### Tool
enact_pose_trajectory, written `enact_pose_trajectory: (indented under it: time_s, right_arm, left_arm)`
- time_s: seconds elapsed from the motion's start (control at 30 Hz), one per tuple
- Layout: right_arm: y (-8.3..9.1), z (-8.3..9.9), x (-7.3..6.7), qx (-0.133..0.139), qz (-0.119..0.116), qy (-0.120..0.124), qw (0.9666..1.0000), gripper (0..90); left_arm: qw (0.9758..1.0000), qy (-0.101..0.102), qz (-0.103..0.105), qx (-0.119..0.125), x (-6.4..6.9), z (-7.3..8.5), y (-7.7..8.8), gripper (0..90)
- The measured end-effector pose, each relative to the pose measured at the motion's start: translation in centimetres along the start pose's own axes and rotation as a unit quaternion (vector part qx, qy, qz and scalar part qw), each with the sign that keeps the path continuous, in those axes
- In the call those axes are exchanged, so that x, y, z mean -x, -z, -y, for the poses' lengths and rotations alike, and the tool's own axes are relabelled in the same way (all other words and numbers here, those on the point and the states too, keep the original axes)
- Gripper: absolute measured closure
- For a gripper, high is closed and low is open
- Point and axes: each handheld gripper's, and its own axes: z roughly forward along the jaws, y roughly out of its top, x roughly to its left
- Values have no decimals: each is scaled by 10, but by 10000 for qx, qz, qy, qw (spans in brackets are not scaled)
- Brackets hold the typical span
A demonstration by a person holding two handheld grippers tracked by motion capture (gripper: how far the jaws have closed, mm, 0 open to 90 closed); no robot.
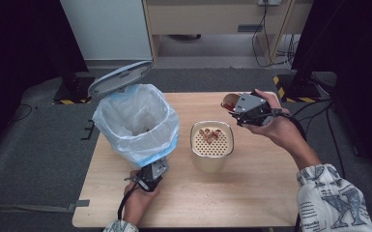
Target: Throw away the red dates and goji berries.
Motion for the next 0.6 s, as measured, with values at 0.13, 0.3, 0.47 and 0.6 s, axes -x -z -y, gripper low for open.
enact_pose_trajectory:
  time_s: [0.13, 0.3, 0.47, 0.6]
  right_arm:
    - [-1, 3, 2, -13, 16, -122, 9999, 395]
    - [0, 9, 10, 77, -82, -647, 9978, 390]
    - [-2, 19, 17, 49, -142, -1111, 9937, 386]
    - [-5, 27, 17, -80, -147, -1213, 9925, 385]
  left_arm:
    - [10000, 5, 2, 9, 0, 0, 0, 890]
    - [9998, 174, -74, -14, 2, 1, 1, 890]
    - [9999, 161, -60, -8, 2, 1, 1, 890]
    - [9999, 155, -56, -7, 2, 1, 1, 890]
